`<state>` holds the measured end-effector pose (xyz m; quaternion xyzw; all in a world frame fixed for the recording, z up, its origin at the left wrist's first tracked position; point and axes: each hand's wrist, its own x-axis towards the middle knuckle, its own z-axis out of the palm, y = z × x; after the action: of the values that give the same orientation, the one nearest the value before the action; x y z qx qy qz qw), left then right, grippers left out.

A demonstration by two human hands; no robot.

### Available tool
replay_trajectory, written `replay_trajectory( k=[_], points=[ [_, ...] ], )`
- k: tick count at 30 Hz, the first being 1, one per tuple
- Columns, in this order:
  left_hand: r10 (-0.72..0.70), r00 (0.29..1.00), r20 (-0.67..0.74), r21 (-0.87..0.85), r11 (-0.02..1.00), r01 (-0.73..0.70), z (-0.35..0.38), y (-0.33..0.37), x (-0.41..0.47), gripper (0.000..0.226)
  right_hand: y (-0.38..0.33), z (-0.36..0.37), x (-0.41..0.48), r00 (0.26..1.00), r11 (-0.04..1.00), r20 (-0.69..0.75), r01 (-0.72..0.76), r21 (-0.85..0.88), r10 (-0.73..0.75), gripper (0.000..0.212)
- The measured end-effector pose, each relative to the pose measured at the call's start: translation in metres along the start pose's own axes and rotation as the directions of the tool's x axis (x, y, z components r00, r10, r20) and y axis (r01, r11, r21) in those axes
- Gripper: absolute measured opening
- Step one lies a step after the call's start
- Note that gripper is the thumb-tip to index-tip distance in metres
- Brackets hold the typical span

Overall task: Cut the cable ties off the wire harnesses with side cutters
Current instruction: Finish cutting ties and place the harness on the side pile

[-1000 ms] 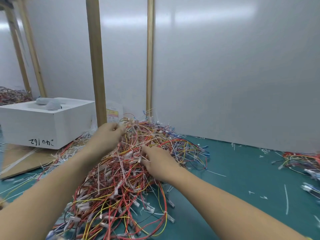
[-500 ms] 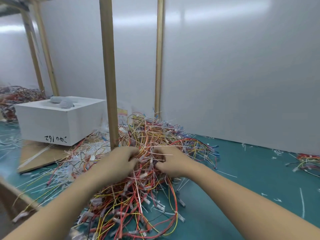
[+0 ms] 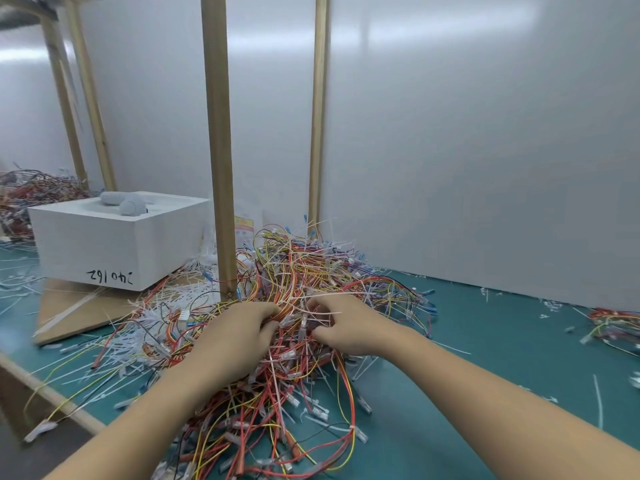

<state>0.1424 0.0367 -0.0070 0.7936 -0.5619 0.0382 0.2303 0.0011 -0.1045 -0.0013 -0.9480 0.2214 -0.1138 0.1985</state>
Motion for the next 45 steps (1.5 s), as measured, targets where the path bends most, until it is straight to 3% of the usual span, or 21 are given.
replay_trajectory(
  k=[3,7,10,19,25,36,45],
  points=[
    [-0.005,1.000,0.009,-0.014,1.000,0.005,0.001,0.000,0.000,0.017,-0.005,-0.008,-0.009,1.000,1.000,0.009,0.001,-0.005,-0.001,0.032],
    [-0.010,1.000,-0.001,-0.009,1.000,0.010,0.003,-0.001,-0.001,0.017,-0.002,-0.018,-0.044,1.000,0.998,-0.020,-0.001,-0.060,0.000,0.068],
    [-0.021,0.999,-0.029,-0.014,1.000,0.020,0.007,0.000,0.000,0.019,0.002,-0.019,-0.076,0.997,0.993,-0.071,0.021,-0.116,-0.029,0.079],
    [0.028,0.989,-0.146,0.038,0.999,-0.023,0.026,0.016,-0.010,0.025,-0.023,-0.011,-0.049,0.982,0.992,-0.177,0.038,-0.122,-0.060,0.038],
    [0.058,0.981,-0.186,0.049,0.998,-0.050,0.035,0.024,-0.026,0.023,-0.030,0.008,-0.018,0.969,0.999,-0.244,-0.039,-0.024,0.031,0.016],
    [0.091,0.956,-0.279,0.031,0.996,-0.086,0.044,0.019,-0.031,0.011,-0.015,0.008,-0.034,0.966,0.999,-0.257,0.022,0.036,-0.012,0.012],
    [0.072,0.963,-0.259,0.054,0.997,-0.060,0.045,0.021,-0.031,0.011,-0.007,0.002,-0.049,0.963,0.998,-0.270,0.032,0.054,-0.017,0.014]
  ],
)
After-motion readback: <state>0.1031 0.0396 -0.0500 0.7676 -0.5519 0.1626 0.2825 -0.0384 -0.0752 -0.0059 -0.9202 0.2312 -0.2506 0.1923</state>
